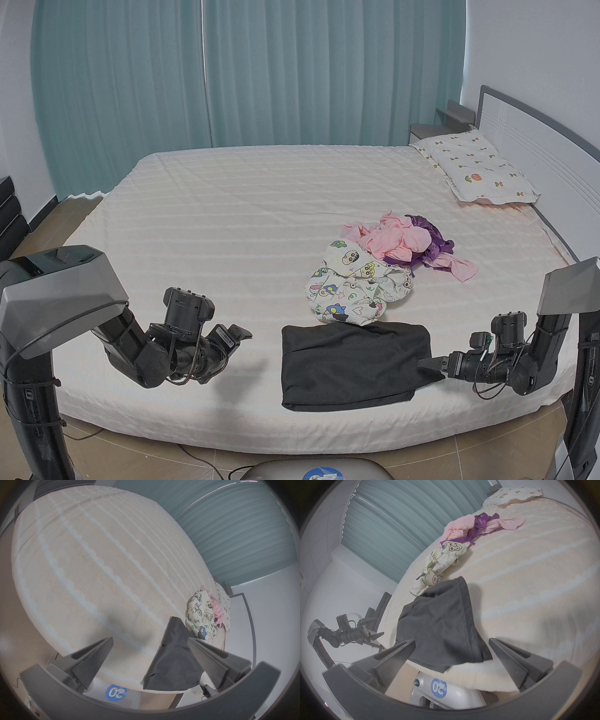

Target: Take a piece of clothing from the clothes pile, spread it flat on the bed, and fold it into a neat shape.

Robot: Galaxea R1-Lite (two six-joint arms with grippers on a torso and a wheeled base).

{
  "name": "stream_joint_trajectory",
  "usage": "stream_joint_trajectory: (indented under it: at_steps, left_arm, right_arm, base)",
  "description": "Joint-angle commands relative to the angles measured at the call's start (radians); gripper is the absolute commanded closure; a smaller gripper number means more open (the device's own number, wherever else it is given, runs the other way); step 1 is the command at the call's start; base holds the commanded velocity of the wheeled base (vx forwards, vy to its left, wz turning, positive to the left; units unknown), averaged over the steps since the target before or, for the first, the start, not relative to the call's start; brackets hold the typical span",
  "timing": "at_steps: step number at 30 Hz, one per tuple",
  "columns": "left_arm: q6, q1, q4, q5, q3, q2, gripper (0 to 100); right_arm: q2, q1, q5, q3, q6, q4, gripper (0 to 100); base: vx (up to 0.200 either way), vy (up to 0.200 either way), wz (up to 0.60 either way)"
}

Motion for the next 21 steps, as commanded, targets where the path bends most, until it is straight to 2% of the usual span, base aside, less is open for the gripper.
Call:
stream_joint_trajectory:
  at_steps: [1,9,21]
  left_arm:
    - [-0.001,-0.002,-0.001,0.002,0.000,0.003,0]
    - [-0.001,-0.003,-0.001,0.003,-0.002,0.008,0]
    - [-0.002,-0.003,-0.001,0.003,-0.002,0.008,0]
  right_arm:
    - [0.016,0.008,0.001,-0.011,0.000,-0.001,100]
    - [0.015,0.025,-0.016,0.001,-0.012,0.019,100]
    - [-0.027,-0.007,-0.016,0.010,-0.050,0.068,100]
  base:
    - [0.000,0.000,0.00]
    - [0.000,0.000,0.00]
    - [0.000,0.000,0.00]
